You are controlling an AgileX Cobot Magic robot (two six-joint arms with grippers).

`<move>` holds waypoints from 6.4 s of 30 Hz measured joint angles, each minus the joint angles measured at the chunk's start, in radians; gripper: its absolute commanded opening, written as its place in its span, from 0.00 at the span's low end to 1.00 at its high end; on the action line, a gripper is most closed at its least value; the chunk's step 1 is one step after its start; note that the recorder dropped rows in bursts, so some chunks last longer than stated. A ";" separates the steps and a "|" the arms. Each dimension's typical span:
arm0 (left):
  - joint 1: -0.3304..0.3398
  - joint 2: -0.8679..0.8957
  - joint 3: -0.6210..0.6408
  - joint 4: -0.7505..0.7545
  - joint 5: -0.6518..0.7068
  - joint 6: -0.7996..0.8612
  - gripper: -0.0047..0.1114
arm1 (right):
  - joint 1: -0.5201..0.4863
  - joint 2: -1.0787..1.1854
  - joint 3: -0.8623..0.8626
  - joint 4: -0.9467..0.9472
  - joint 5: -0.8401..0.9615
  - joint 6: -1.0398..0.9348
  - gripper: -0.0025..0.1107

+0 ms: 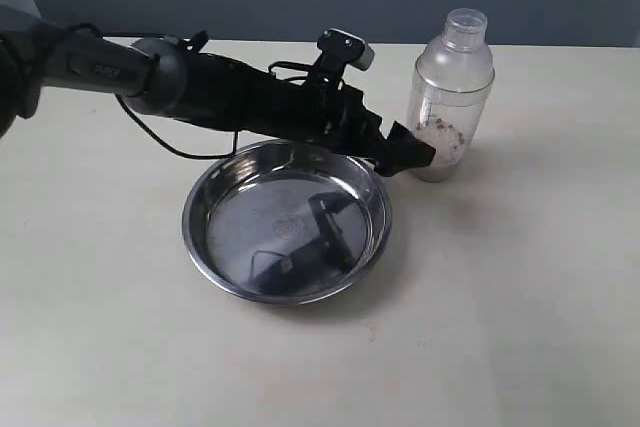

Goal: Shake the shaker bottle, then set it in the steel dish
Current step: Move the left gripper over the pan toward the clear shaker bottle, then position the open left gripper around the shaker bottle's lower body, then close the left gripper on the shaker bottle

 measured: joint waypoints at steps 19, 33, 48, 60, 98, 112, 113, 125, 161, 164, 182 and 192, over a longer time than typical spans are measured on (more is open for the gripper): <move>0.010 0.041 -0.075 0.000 0.170 -0.161 0.83 | 0.000 0.000 0.000 0.000 0.000 0.000 0.01; 0.002 0.035 -0.079 0.000 0.170 -0.168 0.83 | 0.000 0.000 0.000 0.000 0.000 0.000 0.01; -0.154 -0.092 -0.080 0.000 -0.381 -0.177 0.83 | 0.000 0.000 0.000 0.000 0.000 0.000 0.01; -0.177 -0.092 -0.070 0.039 -0.397 -0.227 0.88 | 0.000 0.000 0.000 0.000 0.000 0.000 0.01; -0.098 -0.064 0.190 2.063 -1.546 -2.216 0.95 | 0.000 0.000 0.000 0.000 -0.002 0.000 0.01; -0.098 -0.052 0.198 2.294 -1.549 -2.289 0.95 | 0.000 0.000 0.000 0.000 -0.002 0.000 0.01; -0.098 -0.052 0.198 2.304 -1.551 -2.301 0.95 | 0.000 0.000 0.000 0.000 -0.002 0.000 0.01; -0.098 -0.052 0.198 2.290 -1.462 -2.332 0.95 | 0.000 0.000 0.000 0.000 -0.002 0.000 0.01; -0.098 -0.052 0.198 2.151 -1.376 -2.332 0.95 | 0.000 0.000 0.000 0.000 -0.002 0.000 0.01; -0.100 -0.052 0.198 2.151 -1.380 -2.332 0.95 | 0.000 0.000 0.000 0.000 -0.002 0.000 0.01; -0.104 -0.052 0.198 2.159 -1.375 -2.332 0.95 | 0.000 0.000 0.000 0.000 -0.002 0.000 0.01; -0.104 -0.052 0.198 2.161 -1.369 -2.330 0.95 | 0.000 0.000 0.000 0.000 -0.002 0.000 0.01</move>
